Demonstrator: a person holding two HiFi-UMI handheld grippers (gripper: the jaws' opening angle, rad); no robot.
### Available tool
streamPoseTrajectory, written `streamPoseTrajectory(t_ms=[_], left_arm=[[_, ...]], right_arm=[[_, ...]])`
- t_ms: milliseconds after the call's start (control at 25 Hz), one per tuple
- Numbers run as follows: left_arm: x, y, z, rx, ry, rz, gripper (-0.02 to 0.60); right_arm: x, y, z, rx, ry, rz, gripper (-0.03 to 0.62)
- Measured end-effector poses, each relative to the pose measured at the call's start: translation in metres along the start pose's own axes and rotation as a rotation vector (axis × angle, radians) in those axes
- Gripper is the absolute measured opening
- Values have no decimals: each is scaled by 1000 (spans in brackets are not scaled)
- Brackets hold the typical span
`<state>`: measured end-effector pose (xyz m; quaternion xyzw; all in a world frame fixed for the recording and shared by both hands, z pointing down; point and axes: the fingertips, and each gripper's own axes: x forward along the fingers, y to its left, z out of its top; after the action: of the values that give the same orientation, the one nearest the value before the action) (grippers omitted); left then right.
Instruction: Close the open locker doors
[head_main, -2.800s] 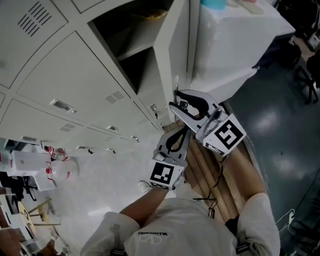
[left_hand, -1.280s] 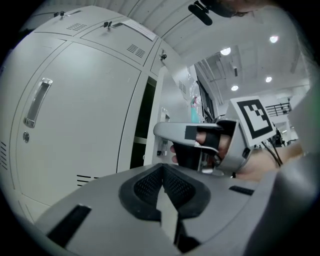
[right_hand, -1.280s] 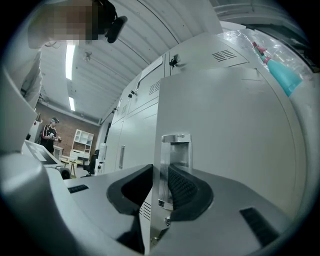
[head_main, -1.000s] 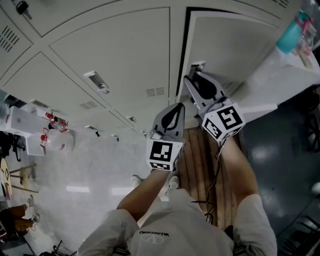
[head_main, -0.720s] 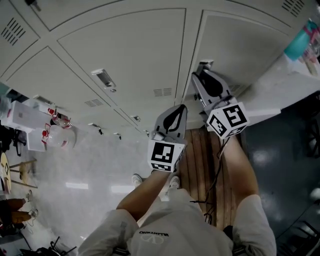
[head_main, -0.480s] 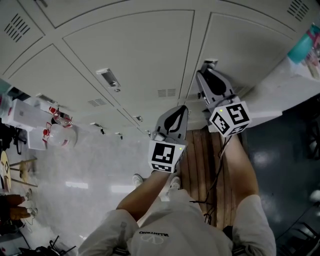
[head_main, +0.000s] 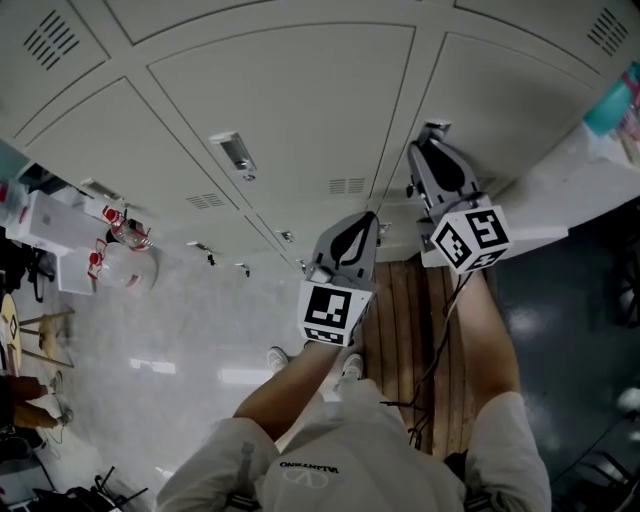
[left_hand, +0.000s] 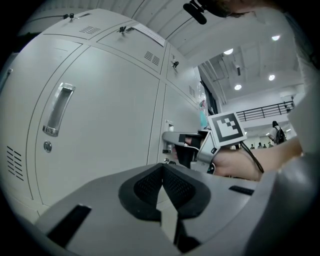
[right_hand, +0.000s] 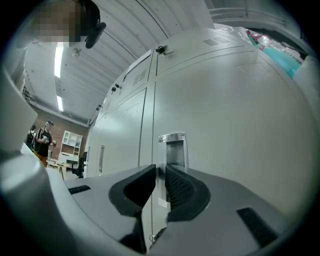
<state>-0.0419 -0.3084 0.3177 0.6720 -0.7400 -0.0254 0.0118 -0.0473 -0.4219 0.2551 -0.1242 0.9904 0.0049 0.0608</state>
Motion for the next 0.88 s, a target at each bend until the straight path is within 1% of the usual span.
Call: streamPoseTrajectory(t_ms=[160,360,600,880], left_arm=[[-10,6,6,10,-14,2,2],[-29,19,17,37,-32,9,2],[-63,43,31,66,-48,28,2],[-101,66,42,95,-51,39,2]], right_arm=[[0,0,0,-7,-3,-20,74],[-1,1,0,-17,5,-68,81],[-25,8,2,-59,8,-122,80],[-38,12,2,-64,35,-181,75]])
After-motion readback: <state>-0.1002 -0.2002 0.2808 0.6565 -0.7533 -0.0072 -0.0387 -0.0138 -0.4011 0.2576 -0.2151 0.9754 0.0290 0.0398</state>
